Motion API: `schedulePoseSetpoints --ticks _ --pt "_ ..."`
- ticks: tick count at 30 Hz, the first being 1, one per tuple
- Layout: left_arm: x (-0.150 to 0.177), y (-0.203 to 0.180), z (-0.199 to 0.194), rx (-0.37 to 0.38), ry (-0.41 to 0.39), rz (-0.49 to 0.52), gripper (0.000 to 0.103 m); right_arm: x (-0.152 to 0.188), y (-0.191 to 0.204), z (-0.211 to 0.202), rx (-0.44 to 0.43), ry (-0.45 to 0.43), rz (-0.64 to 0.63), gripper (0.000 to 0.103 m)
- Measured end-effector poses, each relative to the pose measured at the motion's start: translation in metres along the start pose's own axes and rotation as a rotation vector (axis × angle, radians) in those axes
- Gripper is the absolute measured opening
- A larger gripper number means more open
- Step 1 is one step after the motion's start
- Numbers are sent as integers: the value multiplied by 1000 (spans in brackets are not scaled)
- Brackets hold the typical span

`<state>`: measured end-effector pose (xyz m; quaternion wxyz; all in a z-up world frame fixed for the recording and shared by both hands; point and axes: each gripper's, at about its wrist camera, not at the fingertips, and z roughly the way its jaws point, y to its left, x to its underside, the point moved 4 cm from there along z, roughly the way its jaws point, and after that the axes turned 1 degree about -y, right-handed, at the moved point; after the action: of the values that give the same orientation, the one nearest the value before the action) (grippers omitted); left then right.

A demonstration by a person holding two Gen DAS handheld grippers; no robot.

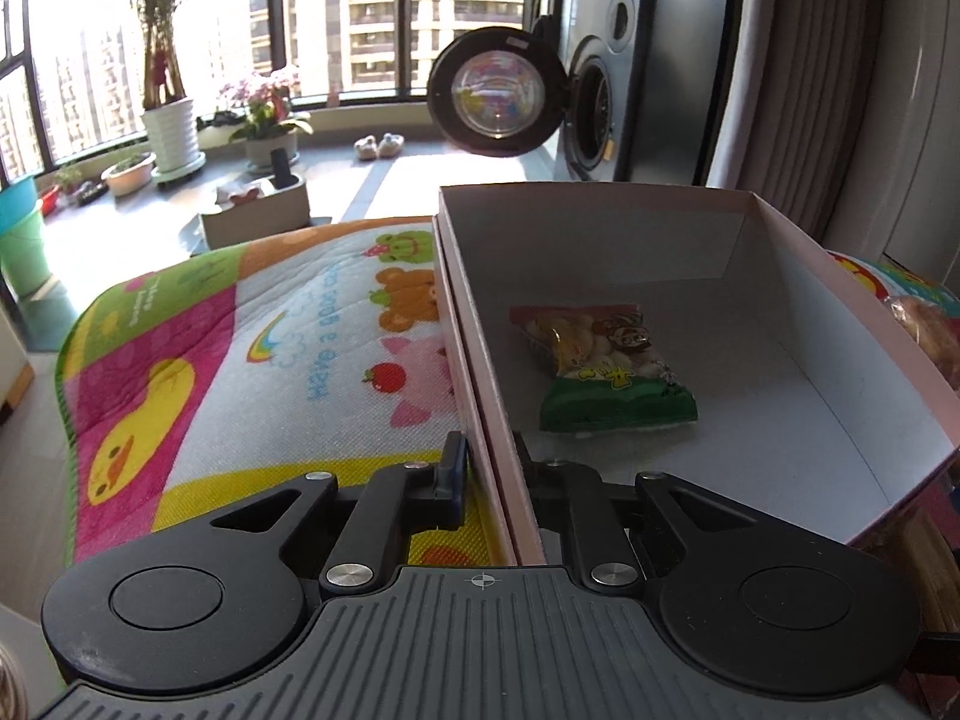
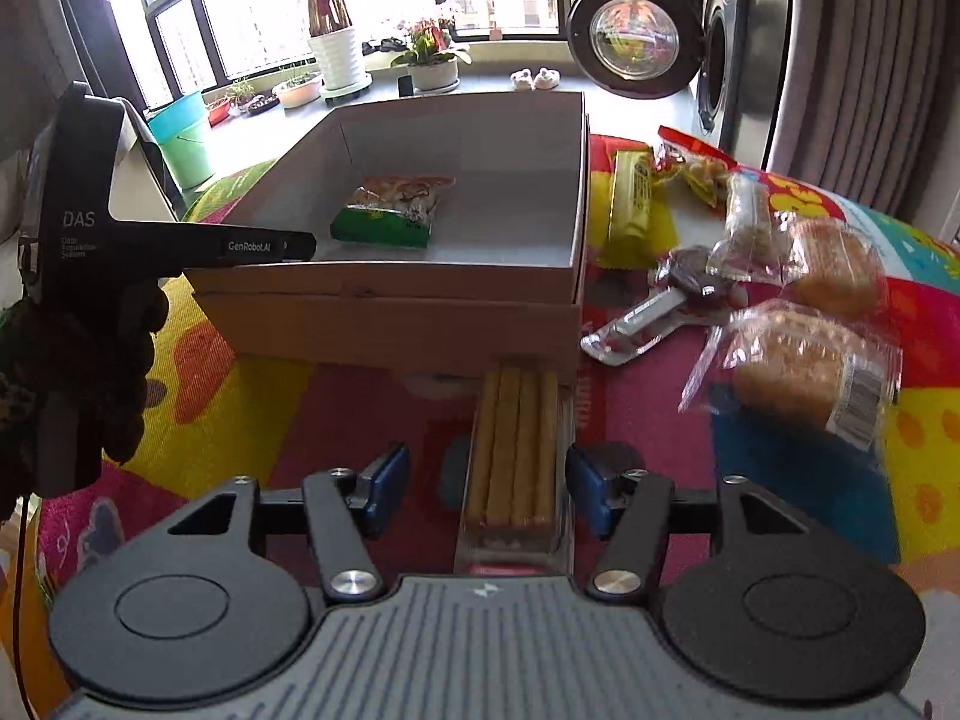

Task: Organize objects
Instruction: 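Carry the wafer-stick pack into the box and release it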

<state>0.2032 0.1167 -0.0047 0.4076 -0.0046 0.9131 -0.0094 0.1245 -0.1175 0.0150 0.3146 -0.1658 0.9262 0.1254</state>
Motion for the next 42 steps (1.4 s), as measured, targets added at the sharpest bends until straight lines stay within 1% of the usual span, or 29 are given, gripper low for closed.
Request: schedulePoseSetpoints --ticks 1,3,5,7,9,11,13,14,16,19,22,25,30,32,35,37,40,42 --pt "2 -1 -4 10 5 19 15 6 -2 -4 -6 9 0 48" --pt "10 0 -13 34 11 55 15 20 -5 -12 -18 12 -3 41" --pt "20 1 -24 41 9 57 15 31 -8 -19 -27 -3 5 40" --pt "28 3 -31 37 7 23 15 37 -9 -24 -20 -16 11 40" --pt "34 5 -37 18 -1 -17 15 39 -6 -23 -1 -28 -2 40" --pt "36 5 -41 5 -6 -39 15 39 -1 -21 31 -30 -41 40" --pt "38 5 -42 1 -12 -41 15 42 4 -22 49 -19 -85 34" --pt "38 5 -43 2 -14 -46 15 43 5 -26 41 -10 -96 32" --pt "39 5 -43 3 -16 -46 14 47 3 -35 33 12 -78 32" --pt "40 5 -45 16 -17 -34 14 49 2 -58 3 -3 -23 32" --pt "42 4 -45 38 -16 -29 14 36 6 -86 -69 -66 20 31" --pt "43 2 -45 29 -13 -46 14 9 13 -106 -127 -142 43 31" --pt "44 -1 -47 21 -2 -44 14 -45 26 -118 -175 -273 43 31" --pt "44 0 -46 18 1 -53 14 -63 30 -117 -180 -301 41 31" --pt "44 1 -46 14 3 -70 14 -82 32 -105 -205 -283 65 31" --pt "44 1 -46 15 7 -79 14 -91 34 -87 -219 -233 83 32" --pt "44 1 -46 16 8 -72 14 -100 35 -58 -231 -194 120 34" --pt "45 1 -47 18 2 -67 14 -101 35 -47 -235 -181 132 34"
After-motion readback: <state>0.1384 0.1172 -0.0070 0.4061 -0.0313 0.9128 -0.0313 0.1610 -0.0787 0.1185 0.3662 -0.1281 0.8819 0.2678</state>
